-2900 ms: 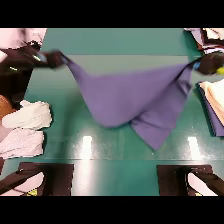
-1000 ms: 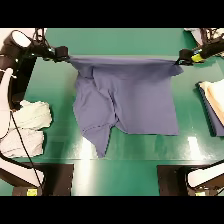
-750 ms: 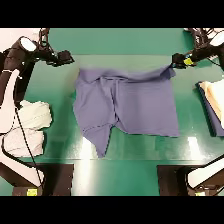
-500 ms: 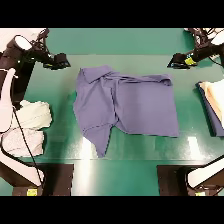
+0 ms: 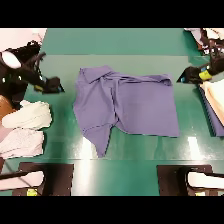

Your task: Fold the shirts.

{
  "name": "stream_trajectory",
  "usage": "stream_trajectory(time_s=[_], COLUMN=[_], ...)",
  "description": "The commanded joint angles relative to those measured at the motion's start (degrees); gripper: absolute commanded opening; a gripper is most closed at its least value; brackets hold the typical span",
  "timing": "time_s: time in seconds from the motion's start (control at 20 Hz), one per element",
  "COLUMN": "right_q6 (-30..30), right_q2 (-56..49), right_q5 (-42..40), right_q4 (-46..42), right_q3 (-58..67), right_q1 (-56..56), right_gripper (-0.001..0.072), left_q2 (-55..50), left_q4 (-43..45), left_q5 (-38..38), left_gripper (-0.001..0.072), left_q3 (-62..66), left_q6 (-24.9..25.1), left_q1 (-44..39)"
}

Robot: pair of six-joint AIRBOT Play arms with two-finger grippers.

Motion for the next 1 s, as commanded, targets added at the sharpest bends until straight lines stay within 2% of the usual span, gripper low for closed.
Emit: stream_trajectory(time_s=[0.0,0.2,0.45,0.8,0.85,0.95], right_q6=[-0.1,-0.1,-0.1,0.7,1.2,2.3], right_q2=[10.8,19.2,26.9,30.1,30.1,30.1], right_q5=[-5.7,-9.9,-11.2,-11.0,-11.0,-11.4], right_q4=[0.0,0.0,0.0,0.0,0.0,0.0], right_q3=[-14.3,-22.4,-25.6,-25.6,-25.6,-25.6], right_q1=[-0.3,-0.3,-0.3,-0.3,-0.3,-0.3], right_gripper=[0.0427,0.0427,0.0427,0.0427,0.0427,0.0427], left_q2=[12.1,17.2,17.3,17.3,17.3,17.3], left_q4=[-2.4,-12.3,-23.0,-25.7,-25.8,-26.1], left_q5=[4.6,9.1,14.6,20.3,20.7,21.0], left_gripper=[0.0586,0.0585,0.0585,0.0583,0.0533,0.0187], left_q3=[-20.9,-36.0,-42.4,-42.5,-42.5,-42.5], left_q6=[-1.2,-1.1,-0.2,2.0,2.0,2.0], left_q1=[-2.9,-8.8,-12.1,-12.1,-12.1,-12.1])
